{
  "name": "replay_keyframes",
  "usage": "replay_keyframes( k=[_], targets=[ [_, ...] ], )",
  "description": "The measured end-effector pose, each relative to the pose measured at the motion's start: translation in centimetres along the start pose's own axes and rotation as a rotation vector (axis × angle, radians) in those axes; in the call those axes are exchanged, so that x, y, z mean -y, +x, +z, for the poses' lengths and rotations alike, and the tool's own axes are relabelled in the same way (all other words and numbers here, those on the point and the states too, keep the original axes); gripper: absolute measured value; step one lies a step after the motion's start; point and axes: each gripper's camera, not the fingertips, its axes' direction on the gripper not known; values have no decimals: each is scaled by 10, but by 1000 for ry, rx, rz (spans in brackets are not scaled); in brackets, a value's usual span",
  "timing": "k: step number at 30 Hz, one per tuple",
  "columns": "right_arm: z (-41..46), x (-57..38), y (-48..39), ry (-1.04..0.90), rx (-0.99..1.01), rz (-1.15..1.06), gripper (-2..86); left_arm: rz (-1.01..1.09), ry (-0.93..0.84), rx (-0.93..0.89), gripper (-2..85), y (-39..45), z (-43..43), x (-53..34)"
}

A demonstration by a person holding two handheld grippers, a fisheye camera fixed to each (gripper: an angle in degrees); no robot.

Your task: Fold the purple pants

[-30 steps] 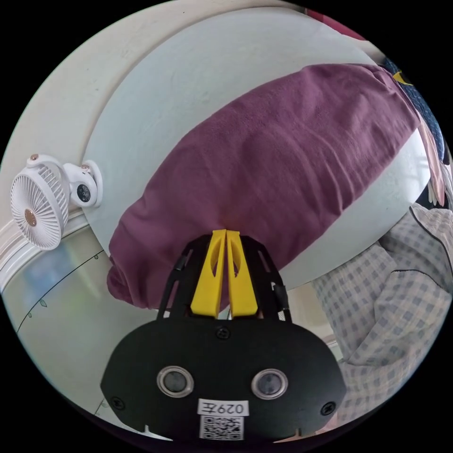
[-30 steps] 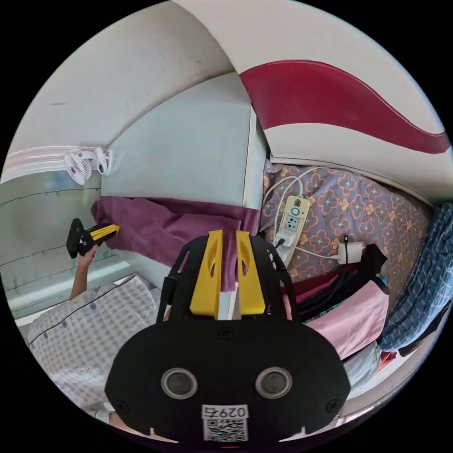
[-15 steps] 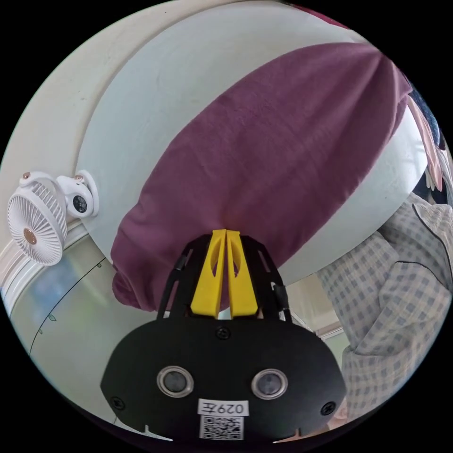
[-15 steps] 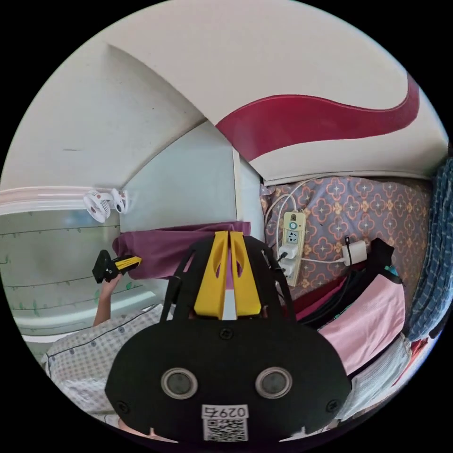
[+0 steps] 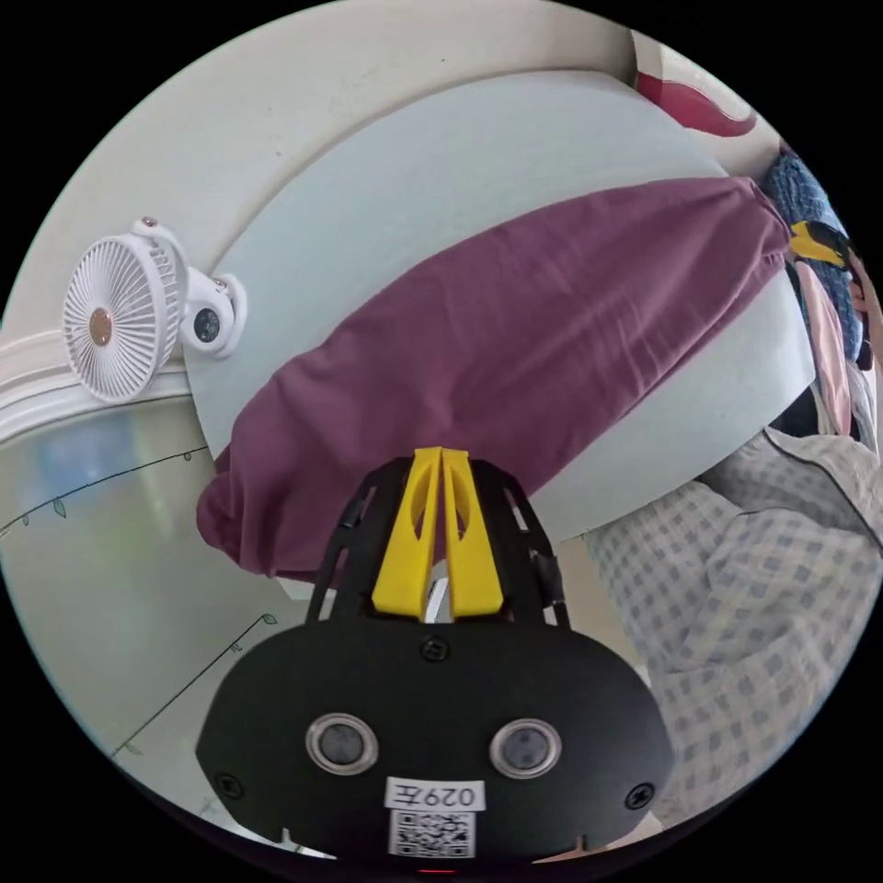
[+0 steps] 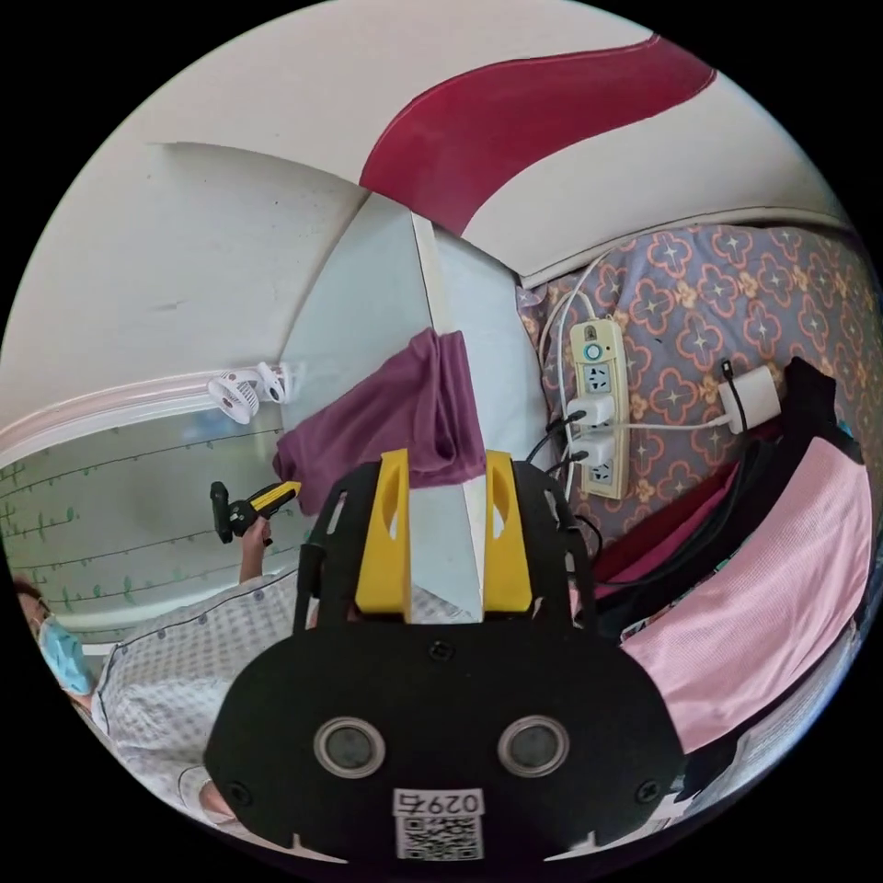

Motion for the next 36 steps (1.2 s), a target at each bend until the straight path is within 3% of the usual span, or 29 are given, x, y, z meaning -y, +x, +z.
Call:
replay_keyframes(
  k=[5,11,17,20,22,24,27,30,36],
  targets=[
    [28,11,-19,-46,-36,-49,38,87,-43,60,1,13,5,8],
    [20,6,-47,-135,-189,-106,8,52,-73,-34,-9,-14,7,7],
    [77,33,-20,-458,-223,23,3,56,-90,-88,-10,-42,-10,8],
    [59,25,-21,-270,-224,67,-1,5,-139,-53,-10,-65,-21,0],
    [46,12,-49,-62,-121,-32,-3,-56,-110,24,-10,-82,-38,-14],
    [57,8,-76,0,-88,-116,-4,-99,-83,16,-10,-95,-47,-20],
    [108,21,-111,-49,-164,-189,-5,-130,-109,-94,-10,-109,-43,-14],
    [158,43,-121,-131,-309,-178,-6,-107,-131,-67,-10,-115,-46,-8],
    [170,51,-136,5,-391,-15,-6,-163,-132,-79,-10,-158,-65,-34]
  ],
)
